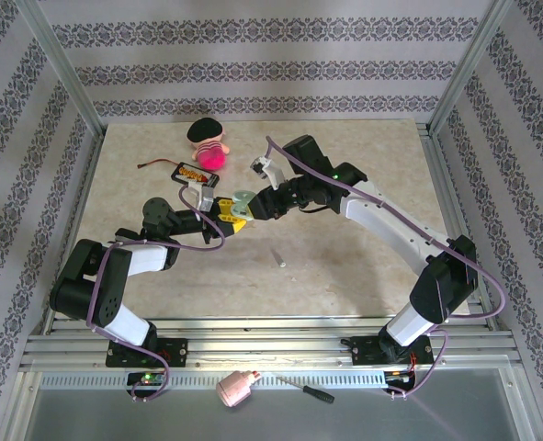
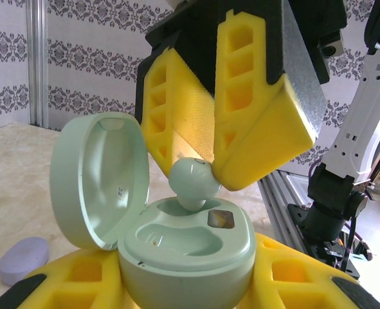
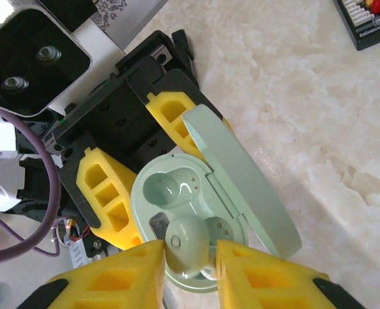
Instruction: Insert the wireless bluetooth earbuds into the charging case
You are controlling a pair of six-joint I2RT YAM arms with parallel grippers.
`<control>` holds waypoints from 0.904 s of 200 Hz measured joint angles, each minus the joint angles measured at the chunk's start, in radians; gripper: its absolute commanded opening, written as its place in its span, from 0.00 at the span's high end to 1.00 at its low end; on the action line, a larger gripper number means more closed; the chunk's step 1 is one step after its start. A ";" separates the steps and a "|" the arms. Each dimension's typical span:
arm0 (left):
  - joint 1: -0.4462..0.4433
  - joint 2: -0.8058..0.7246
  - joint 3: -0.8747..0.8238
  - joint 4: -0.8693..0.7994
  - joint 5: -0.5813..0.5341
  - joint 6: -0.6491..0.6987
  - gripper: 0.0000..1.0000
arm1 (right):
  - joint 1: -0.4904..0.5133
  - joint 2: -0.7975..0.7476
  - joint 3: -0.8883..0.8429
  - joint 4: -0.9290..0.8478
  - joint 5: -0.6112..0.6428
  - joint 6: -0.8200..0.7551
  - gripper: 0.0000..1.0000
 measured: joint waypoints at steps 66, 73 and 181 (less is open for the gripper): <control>0.000 0.000 0.000 0.000 0.000 0.002 0.76 | 0.002 -0.002 -0.001 0.000 0.000 0.001 0.70; 0.000 0.000 0.000 0.000 0.000 0.003 0.76 | 0.002 -0.002 -0.001 0.001 -0.002 0.002 0.70; 0.000 0.001 0.000 0.001 -0.015 0.004 0.76 | 0.002 -0.002 -0.001 0.023 -0.012 0.043 0.70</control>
